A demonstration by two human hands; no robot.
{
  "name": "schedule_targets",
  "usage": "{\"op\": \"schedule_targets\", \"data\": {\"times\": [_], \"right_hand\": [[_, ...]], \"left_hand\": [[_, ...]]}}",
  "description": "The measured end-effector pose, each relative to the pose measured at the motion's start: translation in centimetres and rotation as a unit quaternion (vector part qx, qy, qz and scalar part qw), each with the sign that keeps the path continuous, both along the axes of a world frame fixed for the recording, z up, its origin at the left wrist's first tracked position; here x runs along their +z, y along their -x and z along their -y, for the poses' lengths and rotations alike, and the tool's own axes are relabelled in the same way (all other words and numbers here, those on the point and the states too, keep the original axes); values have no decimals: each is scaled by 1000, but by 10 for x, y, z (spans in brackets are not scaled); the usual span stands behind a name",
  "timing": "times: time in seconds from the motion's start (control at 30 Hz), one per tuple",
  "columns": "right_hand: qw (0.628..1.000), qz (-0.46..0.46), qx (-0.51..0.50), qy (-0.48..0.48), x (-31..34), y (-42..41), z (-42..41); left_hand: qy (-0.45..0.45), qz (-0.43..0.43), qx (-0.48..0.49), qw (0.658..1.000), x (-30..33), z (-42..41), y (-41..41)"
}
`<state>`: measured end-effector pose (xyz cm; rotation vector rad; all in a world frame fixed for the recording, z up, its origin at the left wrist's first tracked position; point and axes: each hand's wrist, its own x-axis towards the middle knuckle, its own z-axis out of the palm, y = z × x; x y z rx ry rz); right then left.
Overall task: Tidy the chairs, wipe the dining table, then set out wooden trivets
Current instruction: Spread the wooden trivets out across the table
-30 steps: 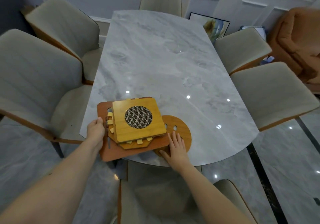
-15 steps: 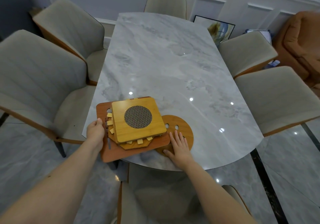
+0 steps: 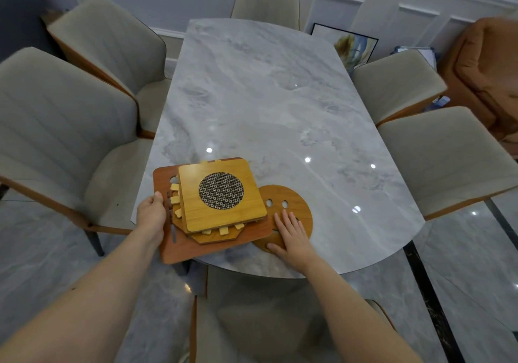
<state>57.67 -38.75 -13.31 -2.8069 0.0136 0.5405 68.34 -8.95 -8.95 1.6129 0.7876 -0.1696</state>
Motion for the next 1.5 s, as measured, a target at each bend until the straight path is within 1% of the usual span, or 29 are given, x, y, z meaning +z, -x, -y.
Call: {"op": "schedule_targets", "data": {"times": [0.2,0.47,0.53,0.6,0.67,0.77,0.87,0.9,0.93,1.0,1.13,1.23,1.27,1.37,1.5], "right_hand": [[1000,-4,0,-2,-1,3,1],[1000,-25,-10,-14,8,2,3],[999,-23,-19,-25,15,-2,7],[996,3,-60,-68,24,-2,12],[976,40,-151,-150,38,2,19],[923,94,-264,-262,57,12,33],[842,111,-330,-412,75,27,51],[821,112,-338,-447,80,32,56],[810,114,-344,-462,85,39,64],[813,126,-345,-452,93,60,91],[842,127,-347,-393,106,115,162],[845,133,-374,-359,118,161,218],[847,129,-377,-351,118,165,223],[840,129,-403,-339,129,198,266],[815,125,-445,-348,138,231,328]], "left_hand": [[-17,2,-3,1000,1,4,-2],[-1,12,-36,999,6,16,-2],[7,20,-45,999,8,21,-2],[15,25,-48,998,9,27,0],[17,28,-56,998,13,36,5],[15,36,-64,997,20,58,18],[8,52,-61,997,30,93,39],[9,53,-60,997,33,106,48],[11,56,-59,997,35,119,57],[16,55,-60,997,37,152,84],[27,55,-64,996,38,224,142],[36,63,-79,994,45,288,182],[42,62,-77,994,44,293,186],[49,63,-103,992,50,341,207],[51,55,-140,987,62,410,222]]}}
